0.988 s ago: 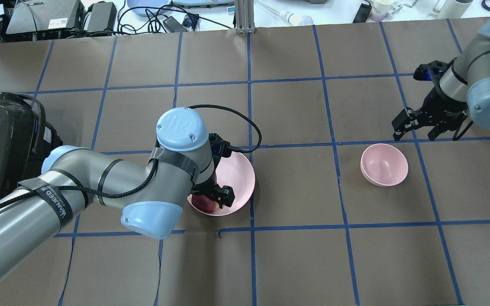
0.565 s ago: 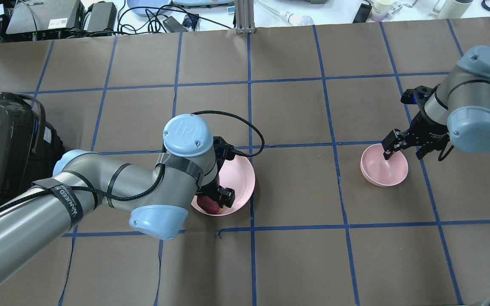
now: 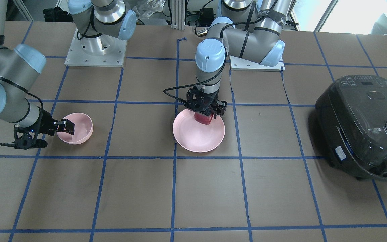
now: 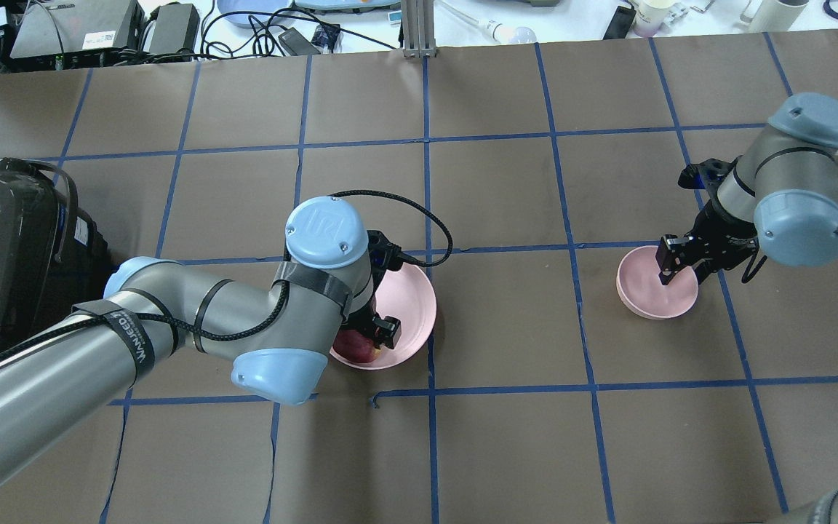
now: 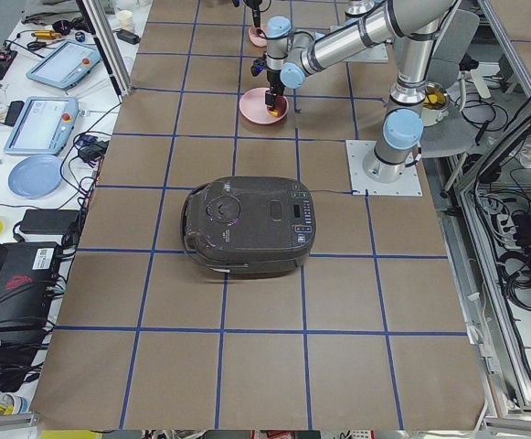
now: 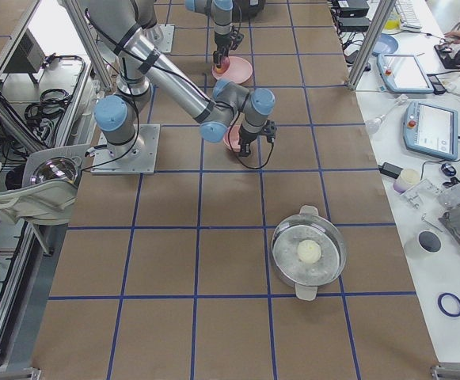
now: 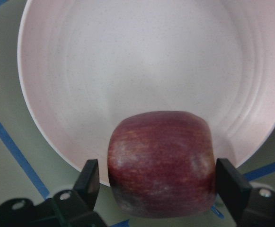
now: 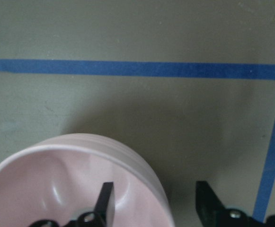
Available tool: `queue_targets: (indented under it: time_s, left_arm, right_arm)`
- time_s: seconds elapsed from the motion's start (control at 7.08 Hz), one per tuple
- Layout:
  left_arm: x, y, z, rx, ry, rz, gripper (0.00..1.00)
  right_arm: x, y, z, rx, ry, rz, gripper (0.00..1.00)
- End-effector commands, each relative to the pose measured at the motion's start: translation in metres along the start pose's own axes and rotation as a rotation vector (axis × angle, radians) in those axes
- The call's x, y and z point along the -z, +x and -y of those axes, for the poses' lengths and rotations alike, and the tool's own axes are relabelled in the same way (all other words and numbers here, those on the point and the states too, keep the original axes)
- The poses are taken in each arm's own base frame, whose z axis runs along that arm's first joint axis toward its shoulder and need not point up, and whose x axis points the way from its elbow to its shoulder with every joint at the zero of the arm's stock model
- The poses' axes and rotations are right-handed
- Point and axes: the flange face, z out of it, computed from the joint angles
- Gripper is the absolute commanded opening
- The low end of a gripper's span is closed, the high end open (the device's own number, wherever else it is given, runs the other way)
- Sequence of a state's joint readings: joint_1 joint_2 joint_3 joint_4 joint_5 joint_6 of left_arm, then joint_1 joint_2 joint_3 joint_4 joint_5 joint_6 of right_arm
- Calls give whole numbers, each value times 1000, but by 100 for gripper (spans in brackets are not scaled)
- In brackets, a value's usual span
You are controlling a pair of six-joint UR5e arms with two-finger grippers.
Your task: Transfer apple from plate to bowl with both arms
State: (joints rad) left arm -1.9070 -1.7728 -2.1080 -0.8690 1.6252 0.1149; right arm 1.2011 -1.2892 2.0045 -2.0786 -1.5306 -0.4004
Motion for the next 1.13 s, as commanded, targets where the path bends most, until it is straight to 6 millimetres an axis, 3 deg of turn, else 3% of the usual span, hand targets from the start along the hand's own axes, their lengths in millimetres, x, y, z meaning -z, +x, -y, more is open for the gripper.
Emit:
queue_targets:
  time_s: [0.0,0.14,0.28,0.42,0.56,0.85,0.99]
  left_arm:
    - [2,0,2,14,13,-1,25]
    - [16,-4,10,29,59,-4,12]
    - [41,-7,24,113,108,-3,9]
    - [68,-11,41,257,153,-11,9]
    - [95,-14,55,312,128,-13,9]
    - [161,-31,86,407,21,-26,4]
    - [171,-30,88,422,-5,-58,3]
  right_arm:
    - [6,-1,0,-3,6,2,0]
    - [12,-1,1,-10,14,1,0]
    - [29,-8,5,3,44,-12,0]
    - [44,-28,4,-12,53,63,0]
    - [47,-57,9,-69,64,110,0]
    - [32,-133,8,-51,34,96,0]
    - [24,-171,4,-19,49,132,0]
